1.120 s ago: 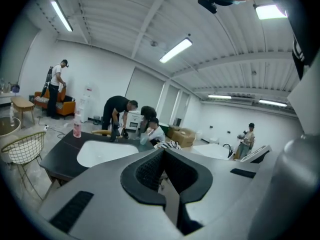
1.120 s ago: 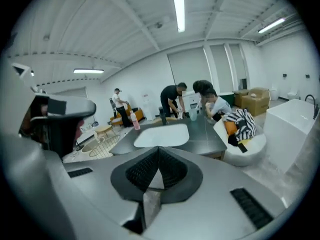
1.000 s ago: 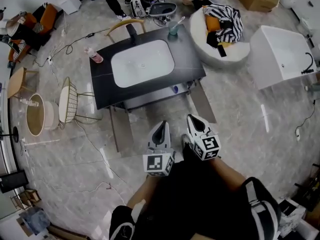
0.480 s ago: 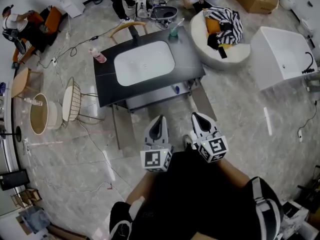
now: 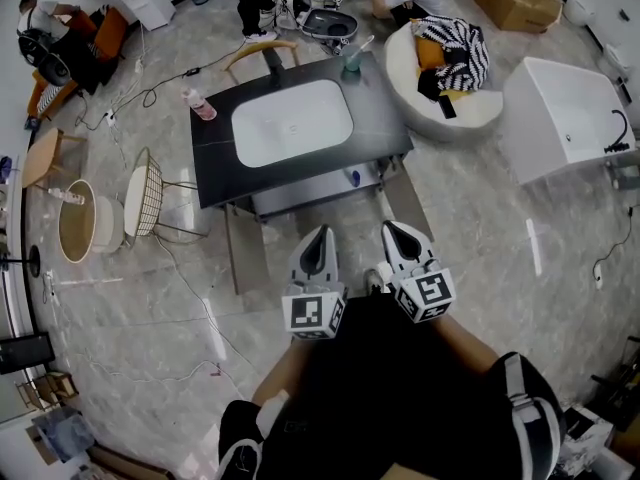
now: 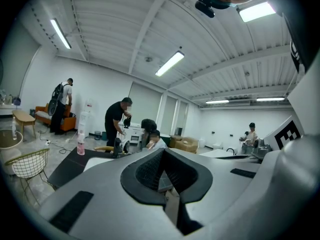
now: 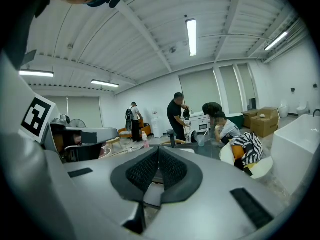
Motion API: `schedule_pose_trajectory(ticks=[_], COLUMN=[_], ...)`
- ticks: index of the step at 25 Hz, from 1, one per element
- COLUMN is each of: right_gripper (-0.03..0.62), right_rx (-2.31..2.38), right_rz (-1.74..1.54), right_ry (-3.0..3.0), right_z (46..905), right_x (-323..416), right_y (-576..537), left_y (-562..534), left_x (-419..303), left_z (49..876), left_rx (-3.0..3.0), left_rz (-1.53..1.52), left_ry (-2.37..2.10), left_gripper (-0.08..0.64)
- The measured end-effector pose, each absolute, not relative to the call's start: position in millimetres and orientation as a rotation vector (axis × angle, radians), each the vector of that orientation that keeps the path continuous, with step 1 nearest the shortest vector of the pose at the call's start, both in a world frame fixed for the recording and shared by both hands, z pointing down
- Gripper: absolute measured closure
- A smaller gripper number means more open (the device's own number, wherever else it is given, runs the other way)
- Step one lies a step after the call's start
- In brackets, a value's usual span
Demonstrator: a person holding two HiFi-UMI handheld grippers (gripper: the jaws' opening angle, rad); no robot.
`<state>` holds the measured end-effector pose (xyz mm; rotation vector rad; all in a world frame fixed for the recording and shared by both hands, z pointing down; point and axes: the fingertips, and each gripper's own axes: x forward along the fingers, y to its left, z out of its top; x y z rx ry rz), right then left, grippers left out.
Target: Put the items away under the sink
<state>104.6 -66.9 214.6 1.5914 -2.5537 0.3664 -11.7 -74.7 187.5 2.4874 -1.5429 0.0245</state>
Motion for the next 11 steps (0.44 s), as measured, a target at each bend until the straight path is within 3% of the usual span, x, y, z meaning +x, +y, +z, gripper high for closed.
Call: schedule_pose_trajectory(ticks=[11], right_gripper=[0.581], right_rx=[1.588], right_rz=[0.36], right_ry=[-2.557], right_z=[214.6], right_x=[101.6], right_y=[-62.3], left_y=[-70.6], left_x=[-14.1], left_z=[187.1], left_rx=[2.493], left_rz=[0.03], left_ry=[-1.546], left_gripper=[0.545])
